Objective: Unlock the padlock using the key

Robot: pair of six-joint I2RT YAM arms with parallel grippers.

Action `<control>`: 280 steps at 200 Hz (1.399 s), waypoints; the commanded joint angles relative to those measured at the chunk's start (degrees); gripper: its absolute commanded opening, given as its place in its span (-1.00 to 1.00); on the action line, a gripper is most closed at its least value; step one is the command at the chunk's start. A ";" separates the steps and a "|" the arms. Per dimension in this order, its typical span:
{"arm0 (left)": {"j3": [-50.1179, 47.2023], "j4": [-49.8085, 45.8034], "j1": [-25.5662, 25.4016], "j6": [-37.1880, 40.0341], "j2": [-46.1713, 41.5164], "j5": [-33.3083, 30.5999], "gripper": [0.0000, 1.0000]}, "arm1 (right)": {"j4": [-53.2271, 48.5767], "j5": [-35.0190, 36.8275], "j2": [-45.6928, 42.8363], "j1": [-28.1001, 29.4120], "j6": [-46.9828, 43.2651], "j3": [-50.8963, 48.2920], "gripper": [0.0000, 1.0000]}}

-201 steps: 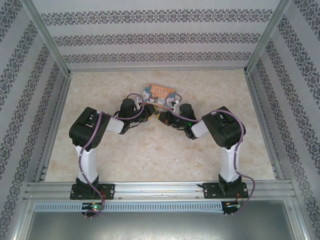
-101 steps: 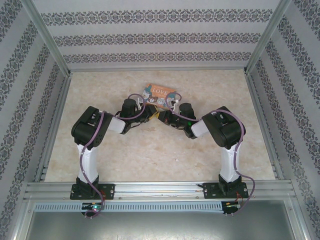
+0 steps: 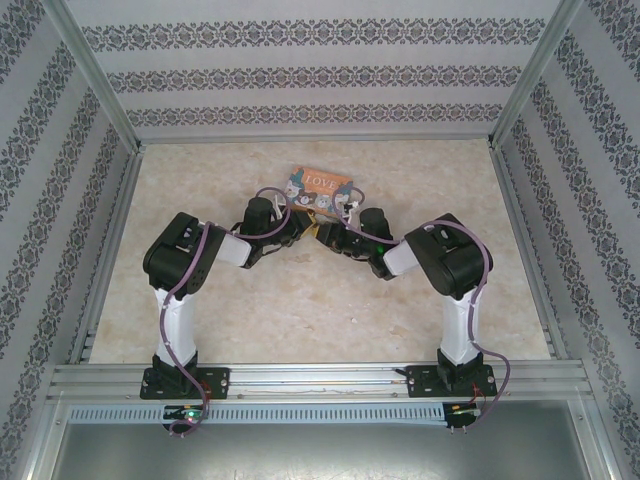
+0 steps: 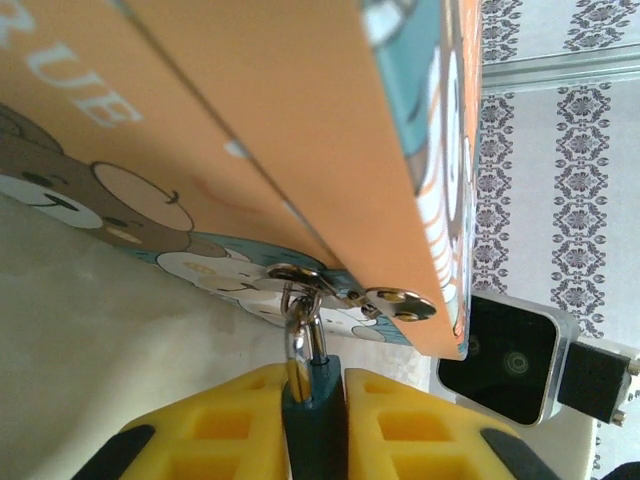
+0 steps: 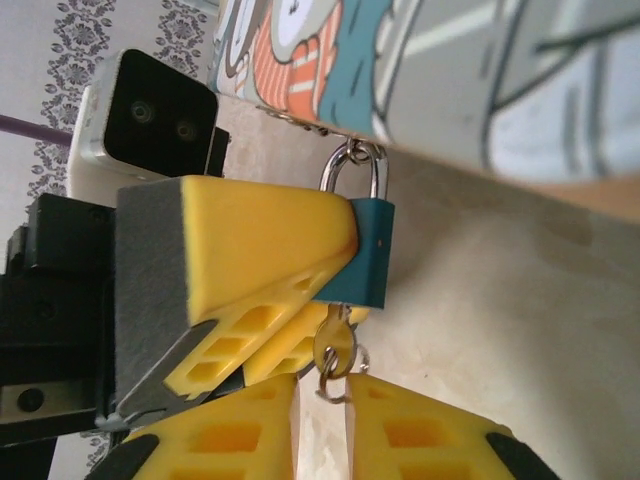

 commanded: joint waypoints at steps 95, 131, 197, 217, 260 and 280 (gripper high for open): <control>-0.09 -15.51 -0.72 -5.62 -9.68 -0.86 -0.75 | -15.76 12.13 -23.99 -0.11 -33.91 -8.19 -0.20; 1.15 -22.71 -0.78 -7.02 -11.40 0.30 -0.79 | -27.62 18.15 -30.89 3.76 -56.01 -6.33 -0.22; 1.16 -29.72 -1.15 -11.99 -14.69 -0.12 -1.00 | -34.64 22.41 -32.86 7.89 -84.50 -5.61 -0.11; 1.21 -29.68 -1.51 -14.92 -15.14 0.19 -1.00 | -36.69 23.65 -31.81 9.16 -89.47 -4.53 -0.07; 1.65 -32.70 -2.55 -18.31 -16.93 -1.35 -1.00 | -40.53 23.11 -28.66 10.07 -93.42 -0.72 -0.05; 2.61 -36.25 -2.74 -18.19 -17.74 -2.13 -1.00 | -42.09 23.20 -26.91 11.00 -95.81 1.34 -0.05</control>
